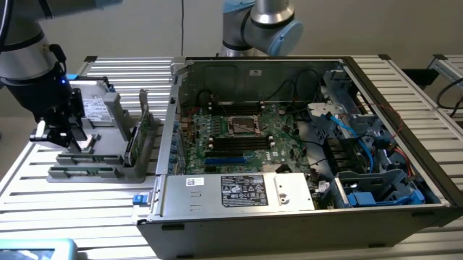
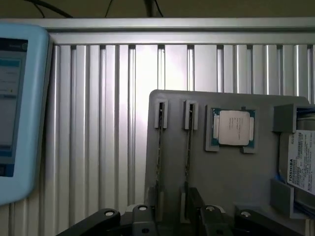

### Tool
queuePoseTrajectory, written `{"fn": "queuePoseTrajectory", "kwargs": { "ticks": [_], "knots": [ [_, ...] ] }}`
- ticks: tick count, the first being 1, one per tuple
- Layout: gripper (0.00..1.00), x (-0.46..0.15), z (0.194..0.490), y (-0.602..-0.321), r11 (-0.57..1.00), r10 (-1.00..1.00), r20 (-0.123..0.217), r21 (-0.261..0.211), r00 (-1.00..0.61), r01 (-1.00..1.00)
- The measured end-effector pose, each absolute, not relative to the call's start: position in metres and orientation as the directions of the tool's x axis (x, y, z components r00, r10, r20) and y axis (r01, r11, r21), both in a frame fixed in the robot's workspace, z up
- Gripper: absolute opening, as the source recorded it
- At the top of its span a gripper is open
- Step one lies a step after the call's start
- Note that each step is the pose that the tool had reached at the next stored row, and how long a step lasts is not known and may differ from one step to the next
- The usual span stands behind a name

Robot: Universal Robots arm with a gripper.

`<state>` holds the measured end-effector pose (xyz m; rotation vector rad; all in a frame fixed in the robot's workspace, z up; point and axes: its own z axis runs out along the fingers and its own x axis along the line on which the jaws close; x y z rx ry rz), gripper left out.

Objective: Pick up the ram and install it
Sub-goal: 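Pick up the ram and move it above insertion slot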

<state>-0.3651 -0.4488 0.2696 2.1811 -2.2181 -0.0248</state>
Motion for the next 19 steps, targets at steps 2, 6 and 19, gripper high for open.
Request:
{"fn": "queuePoseTrajectory", "kwargs": {
  "ticks": [2, 6, 19],
  "knots": [
    [0.38, -0.365, 0.266, -0.450, 0.017, -1.000, 0.011, 0.032, -0.017, -0.999],
    [0.38, -0.365, 0.262, -0.450, 0.017, -1.000, 0.011, 0.019, -0.017, -1.000],
    [0.38, -0.366, 0.241, -0.455, 0.017, -1.000, 0.012, 0.015, -0.017, -1.000]
  ]
}}
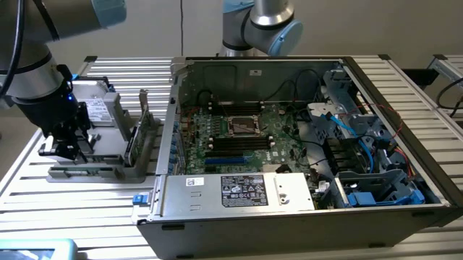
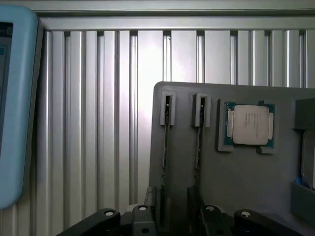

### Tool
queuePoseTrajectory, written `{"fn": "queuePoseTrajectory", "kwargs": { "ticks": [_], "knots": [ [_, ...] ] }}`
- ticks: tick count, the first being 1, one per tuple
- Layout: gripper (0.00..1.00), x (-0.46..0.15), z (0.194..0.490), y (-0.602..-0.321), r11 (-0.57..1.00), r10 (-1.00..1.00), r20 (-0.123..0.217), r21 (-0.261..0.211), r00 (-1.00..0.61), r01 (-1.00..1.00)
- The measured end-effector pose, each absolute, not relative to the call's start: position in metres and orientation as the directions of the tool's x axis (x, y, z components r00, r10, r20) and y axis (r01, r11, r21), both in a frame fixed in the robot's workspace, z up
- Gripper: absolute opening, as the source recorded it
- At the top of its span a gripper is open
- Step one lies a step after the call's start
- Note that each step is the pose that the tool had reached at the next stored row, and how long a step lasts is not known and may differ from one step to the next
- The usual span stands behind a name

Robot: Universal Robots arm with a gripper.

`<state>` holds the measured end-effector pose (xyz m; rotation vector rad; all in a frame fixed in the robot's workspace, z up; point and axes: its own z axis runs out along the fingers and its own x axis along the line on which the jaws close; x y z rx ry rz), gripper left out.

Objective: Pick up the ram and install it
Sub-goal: 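Pick up the ram and move it above insertion slot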

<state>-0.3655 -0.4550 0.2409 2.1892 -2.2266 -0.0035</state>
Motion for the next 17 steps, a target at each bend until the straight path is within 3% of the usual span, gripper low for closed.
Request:
{"fn": "queuePoseTrajectory", "kwargs": {
  "ticks": [17],
  "knots": [
    [0.38, -0.365, 0.214, -0.459, 0.017, -1.000, 0.014, 0.015, -0.017, -1.000]
  ]
}}
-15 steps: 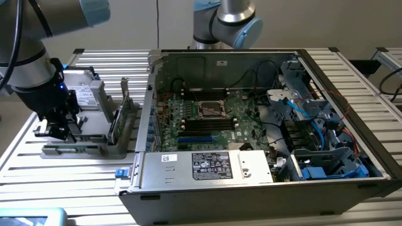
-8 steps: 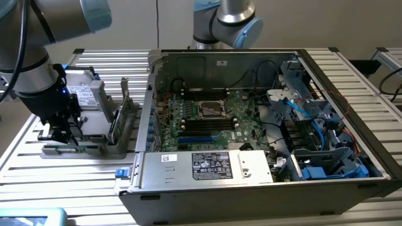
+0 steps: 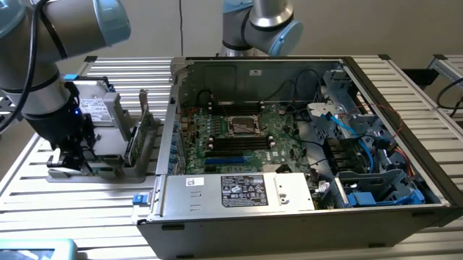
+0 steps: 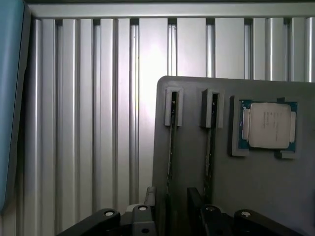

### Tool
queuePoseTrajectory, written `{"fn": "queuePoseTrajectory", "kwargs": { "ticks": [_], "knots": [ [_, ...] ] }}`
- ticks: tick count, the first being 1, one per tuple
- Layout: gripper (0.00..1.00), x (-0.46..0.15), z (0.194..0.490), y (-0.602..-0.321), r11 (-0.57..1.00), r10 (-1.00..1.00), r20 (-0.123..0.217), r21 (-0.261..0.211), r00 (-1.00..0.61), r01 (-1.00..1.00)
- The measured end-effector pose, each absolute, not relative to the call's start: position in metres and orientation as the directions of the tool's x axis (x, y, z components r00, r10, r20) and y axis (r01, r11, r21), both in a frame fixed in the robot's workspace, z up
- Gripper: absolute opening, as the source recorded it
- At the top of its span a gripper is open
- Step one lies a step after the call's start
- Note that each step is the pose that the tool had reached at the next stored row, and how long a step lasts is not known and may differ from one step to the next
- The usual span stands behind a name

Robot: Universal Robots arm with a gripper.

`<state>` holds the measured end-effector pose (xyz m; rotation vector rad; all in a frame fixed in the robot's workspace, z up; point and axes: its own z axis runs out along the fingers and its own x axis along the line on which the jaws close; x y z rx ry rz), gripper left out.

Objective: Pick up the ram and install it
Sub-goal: 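Pick up the ram and move it above insertion slot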

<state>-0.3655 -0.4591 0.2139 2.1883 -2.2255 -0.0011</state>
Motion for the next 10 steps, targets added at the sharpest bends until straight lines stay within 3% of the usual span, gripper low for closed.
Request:
{"fn": "queuePoseTrajectory", "kwargs": {
  "ticks": [10],
  "knots": [
    [0.38, -0.368, 0.203, -0.459, 0.017, -1.000, 0.015, 0.015, -0.017, -1.000]
  ]
}}
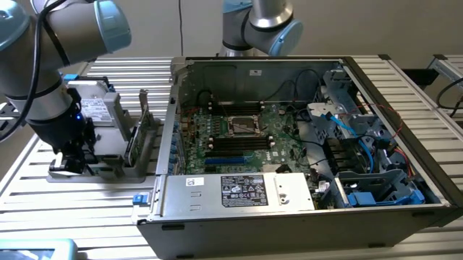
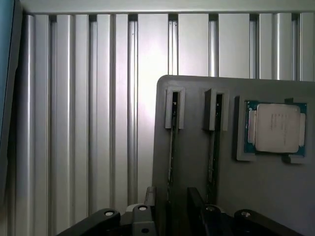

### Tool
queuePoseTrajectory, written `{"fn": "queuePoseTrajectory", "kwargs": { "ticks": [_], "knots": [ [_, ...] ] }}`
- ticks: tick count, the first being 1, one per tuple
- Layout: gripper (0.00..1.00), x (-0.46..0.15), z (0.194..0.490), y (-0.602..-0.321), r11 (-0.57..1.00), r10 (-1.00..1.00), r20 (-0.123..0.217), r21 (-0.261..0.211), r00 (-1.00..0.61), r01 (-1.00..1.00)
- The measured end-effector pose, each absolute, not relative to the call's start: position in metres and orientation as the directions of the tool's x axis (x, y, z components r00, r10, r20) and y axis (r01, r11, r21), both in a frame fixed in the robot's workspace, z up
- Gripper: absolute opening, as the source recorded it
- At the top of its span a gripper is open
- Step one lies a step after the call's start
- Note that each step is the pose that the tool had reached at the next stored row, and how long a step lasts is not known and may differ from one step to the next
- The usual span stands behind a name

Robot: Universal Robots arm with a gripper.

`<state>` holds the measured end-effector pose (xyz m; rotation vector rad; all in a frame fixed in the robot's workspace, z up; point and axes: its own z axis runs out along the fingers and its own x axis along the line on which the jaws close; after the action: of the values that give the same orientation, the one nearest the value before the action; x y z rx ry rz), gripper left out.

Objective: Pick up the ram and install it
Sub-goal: 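Pick up the ram and move it above insertion slot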

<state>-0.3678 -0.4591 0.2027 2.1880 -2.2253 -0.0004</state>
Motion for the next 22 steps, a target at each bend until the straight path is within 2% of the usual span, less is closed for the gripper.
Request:
{"fn": "queuePoseTrajectory", "kwargs": {
  "ticks": [10, 12, 13, 15, 22],
  "knots": [
    [0.36, -0.369, 0.197, -0.459, 0.017, -1.000, 0.015, 0.015, -0.017, -1.000],
    [0.24, -0.369, 0.197, -0.459, 0.017, -1.000, 0.015, 0.015, -0.017, -1.000],
    [0.24, -0.370, 0.198, -0.459, 0.017, -1.000, 0.015, 0.015, -0.017, -1.000],
    [0.13, -0.370, 0.206, -0.459, 0.017, -1.000, 0.015, 0.015, -0.017, -1.000],
    [0.13, -0.371, 0.238, -0.460, 0.016, -1.000, 0.015, 0.015, -0.016, -1.000]
  ]
}}
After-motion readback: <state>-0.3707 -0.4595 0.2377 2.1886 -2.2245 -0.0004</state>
